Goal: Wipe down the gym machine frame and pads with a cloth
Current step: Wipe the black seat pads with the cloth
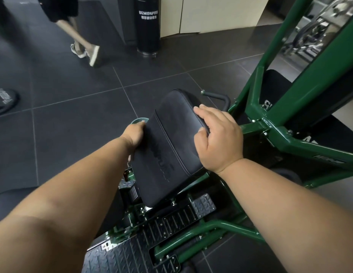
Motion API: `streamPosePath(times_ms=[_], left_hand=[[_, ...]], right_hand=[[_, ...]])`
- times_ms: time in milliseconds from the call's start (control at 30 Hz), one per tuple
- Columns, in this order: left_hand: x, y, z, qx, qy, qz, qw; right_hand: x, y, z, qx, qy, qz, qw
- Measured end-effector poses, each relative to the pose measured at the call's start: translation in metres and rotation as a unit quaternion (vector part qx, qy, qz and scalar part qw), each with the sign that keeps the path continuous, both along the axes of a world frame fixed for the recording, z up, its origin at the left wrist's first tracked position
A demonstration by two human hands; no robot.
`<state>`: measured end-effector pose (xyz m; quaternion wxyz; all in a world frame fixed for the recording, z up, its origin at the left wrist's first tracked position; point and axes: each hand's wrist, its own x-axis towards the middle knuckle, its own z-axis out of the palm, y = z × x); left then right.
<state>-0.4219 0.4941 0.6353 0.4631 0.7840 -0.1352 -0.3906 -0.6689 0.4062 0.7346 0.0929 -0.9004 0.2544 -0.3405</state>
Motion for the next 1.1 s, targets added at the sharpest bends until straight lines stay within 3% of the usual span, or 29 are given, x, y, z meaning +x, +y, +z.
streamPosePath(times_ms=[200,333,433,633,800,900,1100], left_hand=[[-0.017,-0.047,0.086,-0.119,-0.063,-0.049,0.99],[-0.035,-0.036,0.083,-0.165,-0.094,-0.077,0.979],[-0.038,-0.015,0.052,-0.132,-0.113,-0.079,0.982],[-0.009,0.049,-0.042,0.072,-0.108,-0.024,0.991],[-0.034,0.071,-0.118,0.059,0.021,0.064,0.996],[-0.066,0.084,-0.144,0.034,0.148,0.178,0.972],[-0.16,0.108,-0.06,0.001,0.349,0.262,0.9]], right_hand=[[0.0,0.002,0.002,-0.006,-0.005,-0.002,1.0],[0.0,0.001,0.002,-0.006,0.001,-0.003,1.0],[0.0,0.001,0.002,0.002,0.01,-0.004,1.0],[0.0,0.003,0.002,0.005,0.004,-0.004,1.0],[0.001,0.002,0.001,0.001,-0.004,0.001,1.0],[0.0,0.003,0.002,0.0,-0.006,0.004,1.0],[0.0,0.004,0.003,0.006,-0.017,-0.004,1.0]])
